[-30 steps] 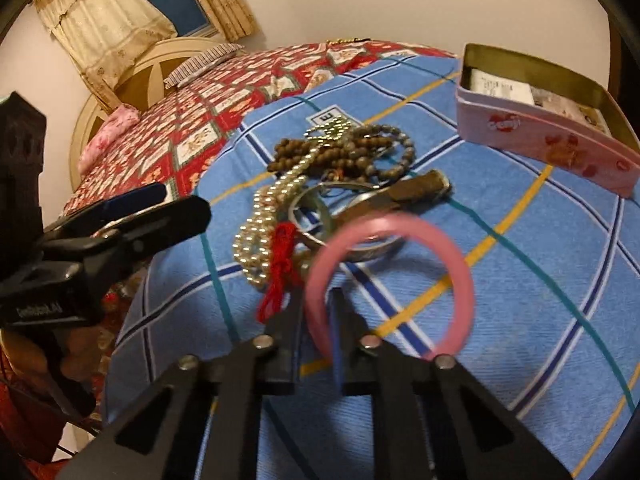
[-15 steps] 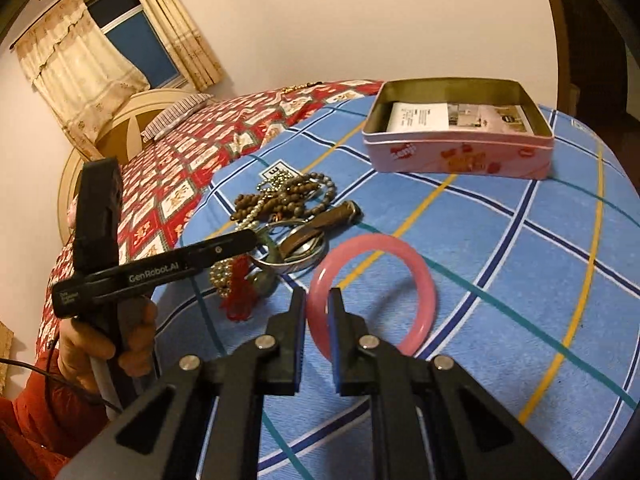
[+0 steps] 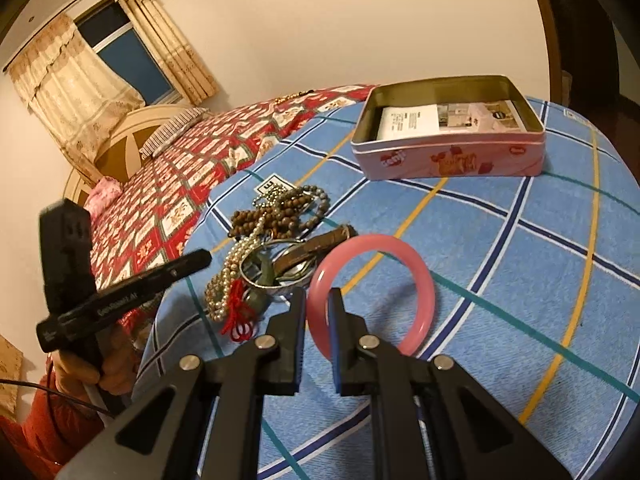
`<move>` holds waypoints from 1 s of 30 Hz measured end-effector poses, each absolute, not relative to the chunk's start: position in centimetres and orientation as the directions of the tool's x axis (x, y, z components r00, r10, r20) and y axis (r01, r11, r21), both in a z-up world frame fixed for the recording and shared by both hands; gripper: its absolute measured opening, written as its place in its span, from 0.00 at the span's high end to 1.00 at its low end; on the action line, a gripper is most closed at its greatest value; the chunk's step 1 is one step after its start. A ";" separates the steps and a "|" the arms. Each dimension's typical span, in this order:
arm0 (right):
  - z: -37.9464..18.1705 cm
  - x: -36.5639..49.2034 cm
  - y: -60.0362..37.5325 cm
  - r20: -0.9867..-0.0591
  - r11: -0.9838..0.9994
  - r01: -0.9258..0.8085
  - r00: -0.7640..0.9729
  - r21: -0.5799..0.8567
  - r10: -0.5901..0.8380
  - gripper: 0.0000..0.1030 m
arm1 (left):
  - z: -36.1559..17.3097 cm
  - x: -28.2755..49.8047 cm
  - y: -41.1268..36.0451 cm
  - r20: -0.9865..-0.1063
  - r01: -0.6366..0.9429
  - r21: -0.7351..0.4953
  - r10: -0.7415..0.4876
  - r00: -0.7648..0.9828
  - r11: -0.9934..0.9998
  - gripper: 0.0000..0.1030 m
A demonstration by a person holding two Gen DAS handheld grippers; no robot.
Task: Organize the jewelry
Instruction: 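Grasp the pearl necklace with the left gripper while the right gripper holds the pink bangle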
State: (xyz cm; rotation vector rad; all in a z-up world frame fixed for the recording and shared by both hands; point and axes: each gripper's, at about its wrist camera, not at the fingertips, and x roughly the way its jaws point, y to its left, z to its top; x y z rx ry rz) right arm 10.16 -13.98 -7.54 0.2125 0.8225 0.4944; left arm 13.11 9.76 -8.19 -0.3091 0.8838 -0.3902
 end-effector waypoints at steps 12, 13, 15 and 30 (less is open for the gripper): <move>-7.7 10.1 -14.7 -0.648 0.869 -0.311 0.580 0.385 0.494 0.87 | -10.1 13.6 7.8 -0.760 0.178 -0.296 -0.344 0.551 0.939 0.77; -7.7 10.1 -14.8 -0.649 0.869 -0.307 0.578 0.389 0.495 0.87 | -10.1 13.5 7.8 -0.756 0.180 -0.294 -0.343 0.557 0.939 0.78; -7.8 10.1 -14.8 -0.648 0.867 -0.304 0.577 0.395 0.497 0.87 | -9.9 13.3 7.8 -0.755 0.187 -0.275 -0.332 0.566 0.943 0.80; -7.0 9.9 -15.6 -0.615 0.866 -0.289 0.614 0.407 0.494 0.86 | -6.7 12.4 8.4 -0.648 0.314 -0.310 -0.441 0.621 0.897 0.77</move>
